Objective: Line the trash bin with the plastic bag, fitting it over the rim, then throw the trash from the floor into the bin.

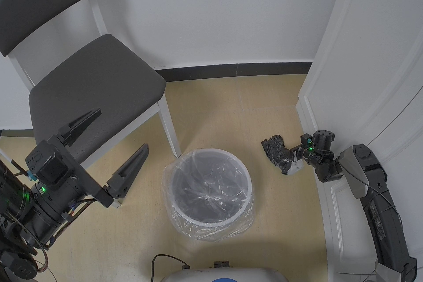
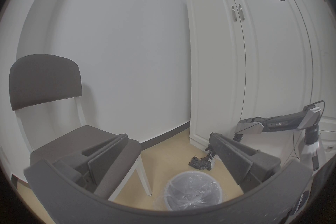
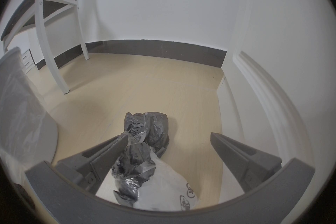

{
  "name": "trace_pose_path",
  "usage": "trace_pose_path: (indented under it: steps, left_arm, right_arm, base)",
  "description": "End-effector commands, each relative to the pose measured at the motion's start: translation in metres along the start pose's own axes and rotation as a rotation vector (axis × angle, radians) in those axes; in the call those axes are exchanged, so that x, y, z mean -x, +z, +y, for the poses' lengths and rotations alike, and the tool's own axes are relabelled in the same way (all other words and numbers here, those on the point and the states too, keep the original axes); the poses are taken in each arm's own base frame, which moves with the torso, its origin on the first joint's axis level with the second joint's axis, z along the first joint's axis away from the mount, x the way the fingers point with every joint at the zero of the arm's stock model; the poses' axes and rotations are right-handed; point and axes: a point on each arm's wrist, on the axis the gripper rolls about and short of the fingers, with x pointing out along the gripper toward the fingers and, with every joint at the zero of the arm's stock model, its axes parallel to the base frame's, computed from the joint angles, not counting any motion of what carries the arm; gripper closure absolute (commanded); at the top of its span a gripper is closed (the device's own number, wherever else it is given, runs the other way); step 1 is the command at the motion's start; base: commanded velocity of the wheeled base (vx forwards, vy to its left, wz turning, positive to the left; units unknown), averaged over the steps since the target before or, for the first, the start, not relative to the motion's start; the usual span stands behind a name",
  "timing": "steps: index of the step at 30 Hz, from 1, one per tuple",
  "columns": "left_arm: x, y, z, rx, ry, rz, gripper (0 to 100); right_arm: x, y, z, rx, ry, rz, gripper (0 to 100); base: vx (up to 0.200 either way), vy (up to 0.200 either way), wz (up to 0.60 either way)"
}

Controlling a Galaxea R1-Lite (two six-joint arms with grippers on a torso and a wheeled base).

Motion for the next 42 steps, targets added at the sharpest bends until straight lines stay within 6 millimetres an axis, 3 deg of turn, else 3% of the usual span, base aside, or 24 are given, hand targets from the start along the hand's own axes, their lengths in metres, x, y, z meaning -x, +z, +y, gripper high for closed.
trace_pose_path:
  steps: [1, 4, 8, 20, 23, 32, 36, 37, 38, 40, 42]
  left_arm:
    - [0.001, -0.001, 0.0, 0.0, 0.002, 0.003, 0]
    - [0.001, -0.001, 0.0, 0.002, -0.001, 0.006, 0]
    - [0.0, -0.004, -0.001, 0.001, -0.005, 0.02, 0]
    - [0.0, -0.006, -0.001, 0.001, -0.008, 0.027, 0]
    - [0.0, -0.005, -0.001, 0.001, -0.007, 0.023, 0]
    - [-0.003, -0.012, -0.003, 0.002, -0.015, 0.056, 0]
    - [-0.003, -0.012, -0.002, 0.001, -0.011, 0.058, 0]
    - [-0.003, -0.012, -0.002, 0.001, -0.01, 0.057, 0]
    - [-0.003, -0.012, -0.002, 0.001, -0.011, 0.058, 0]
    - [-0.001, -0.013, -0.002, 0.0, -0.015, 0.065, 0]
    - [-0.001, -0.013, -0.002, 0.0, -0.013, 0.066, 0]
  right_arm:
    - [0.006, -0.012, 0.004, -0.004, 0.012, 0.039, 0]
    - [0.019, -0.004, 0.009, -0.008, 0.041, 0.041, 0]
    - [0.031, -0.009, 0.017, -0.014, 0.126, 0.058, 0]
    - [0.026, -0.014, 0.015, -0.055, 0.18, 0.122, 0]
    - [0.016, -0.022, 0.012, -0.061, 0.168, 0.131, 0]
    - [0.015, -0.023, 0.011, -0.052, 0.102, 0.173, 0]
    - [0.012, -0.005, 0.011, -0.032, -0.009, 0.131, 0]
    - [0.012, 0.01, 0.016, -0.037, -0.047, 0.122, 0]
    - [0.012, 0.011, 0.017, -0.038, -0.05, 0.123, 0]
    - [0.012, 0.035, 0.038, -0.116, -0.141, 0.13, 0]
    - [0.012, 0.037, 0.041, -0.125, -0.15, 0.136, 0]
  base:
    - [0.0, 0.0, 0.0]
    - [0.0, 0.0, 0.0]
    - [0.0, 0.0, 0.0]
    - [0.0, 0.0, 0.0]
    - [0.0, 0.0, 0.0]
    - [0.0, 0.0, 0.0]
    - [0.0, 0.0, 0.0]
    - [0.0, 0.0, 0.0]
    - [0.0, 0.0, 0.0]
    - [0.0, 0.0, 0.0]
    - [0.0, 0.0, 0.0]
